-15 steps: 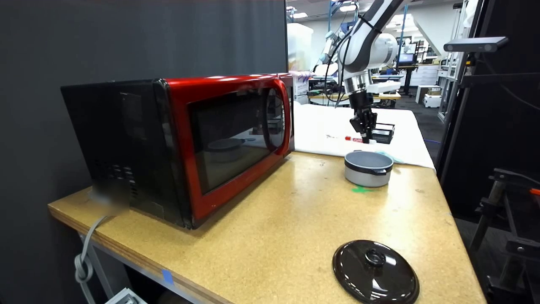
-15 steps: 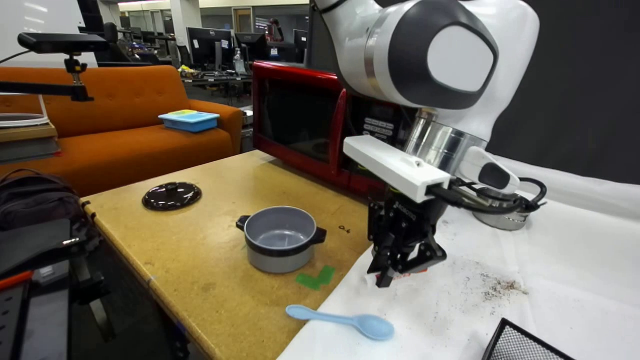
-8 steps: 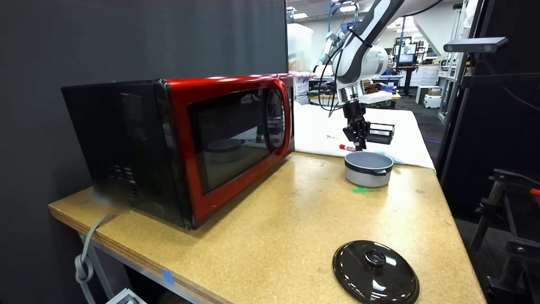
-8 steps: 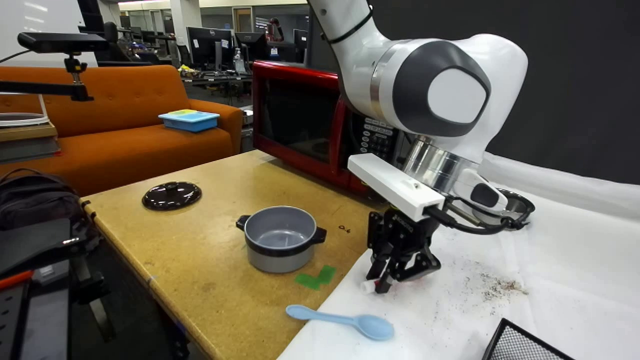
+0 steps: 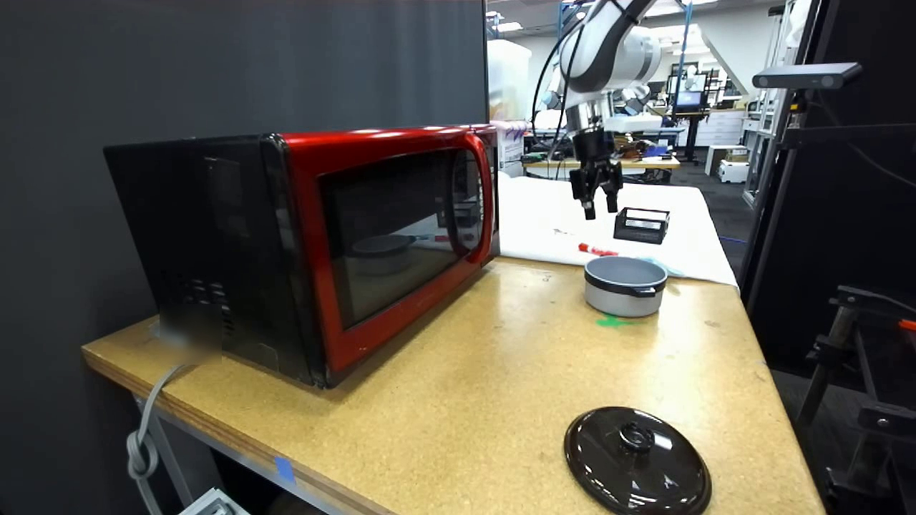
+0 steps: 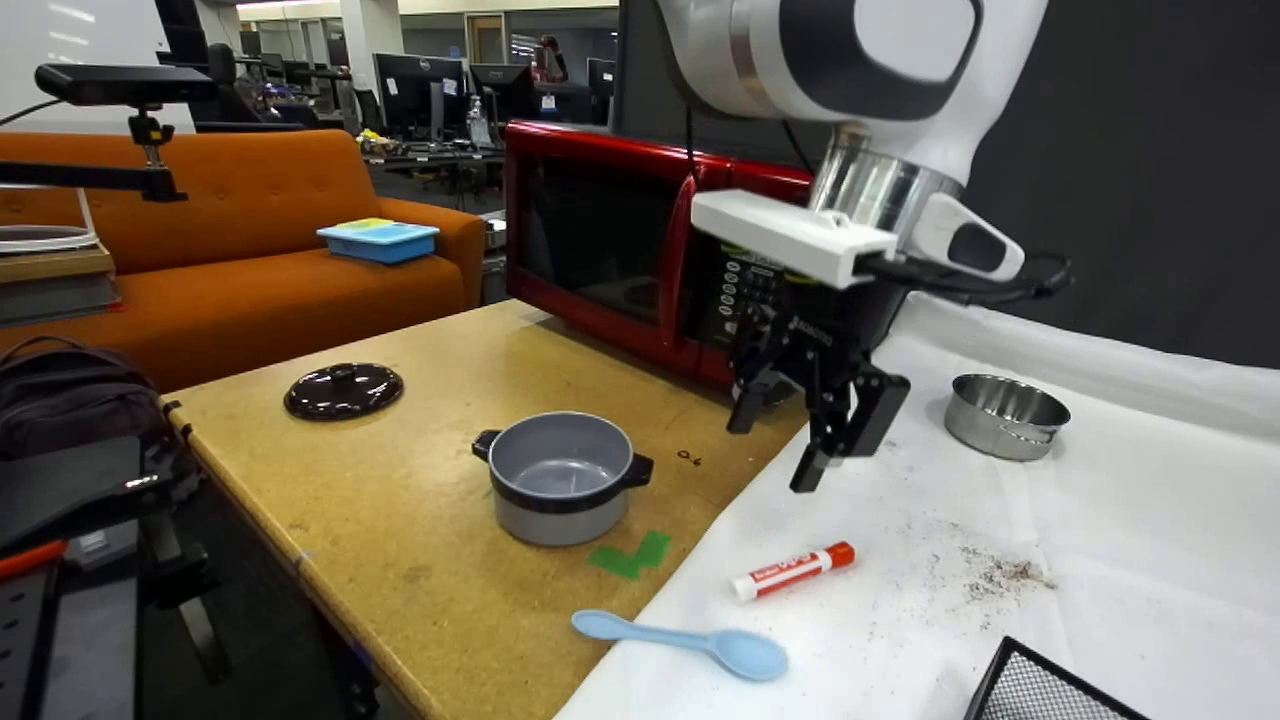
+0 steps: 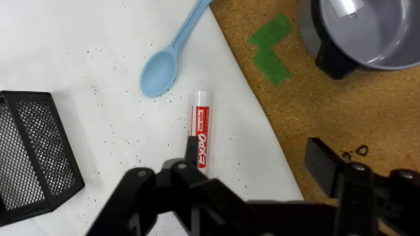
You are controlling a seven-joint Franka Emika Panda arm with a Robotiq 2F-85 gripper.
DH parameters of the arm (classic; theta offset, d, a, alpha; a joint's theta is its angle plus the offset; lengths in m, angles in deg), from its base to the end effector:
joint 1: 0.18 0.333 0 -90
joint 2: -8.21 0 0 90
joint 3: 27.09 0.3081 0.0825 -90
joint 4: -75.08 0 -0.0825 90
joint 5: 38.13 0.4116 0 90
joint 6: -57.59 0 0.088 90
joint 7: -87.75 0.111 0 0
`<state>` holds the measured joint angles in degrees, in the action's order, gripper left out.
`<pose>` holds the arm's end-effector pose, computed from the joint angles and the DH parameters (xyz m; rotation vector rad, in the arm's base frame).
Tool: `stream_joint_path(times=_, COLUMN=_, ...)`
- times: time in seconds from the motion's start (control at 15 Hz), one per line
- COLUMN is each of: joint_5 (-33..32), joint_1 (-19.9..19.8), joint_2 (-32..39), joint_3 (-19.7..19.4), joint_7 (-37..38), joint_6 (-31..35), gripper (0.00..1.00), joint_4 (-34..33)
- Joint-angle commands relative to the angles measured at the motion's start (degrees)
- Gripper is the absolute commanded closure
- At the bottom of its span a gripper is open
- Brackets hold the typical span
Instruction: Pick the marker from the bowl and put it on the table, then open the microwave and pick the black object and put it in
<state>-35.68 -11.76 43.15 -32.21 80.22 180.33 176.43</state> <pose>0.6219 -0.1823 0.1706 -3.0787 0.2738 0.3611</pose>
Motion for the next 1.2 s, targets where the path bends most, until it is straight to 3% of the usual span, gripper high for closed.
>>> stream_joint_path(times=0.0, joint_5=-1.69, joint_1=1.85, joint_2=-9.59, joint_3=-0.68, joint_7=1.86, joint_6=-0.03, gripper=0.00, joint_4=6.89)
stream_joint_path(times=0.6, joint_5=-0.16, joint_1=3.40, joint_2=-25.54, joint_3=-0.85, joint_7=9.13, joint_6=1.46, gripper=0.00, joint_4=15.03)
stream_joint_path(times=1.13, joint_5=-0.75, joint_1=3.89, joint_2=-27.09, joint_3=-0.80, joint_7=10.64, joint_6=-1.02, gripper=0.00, joint_4=15.26)
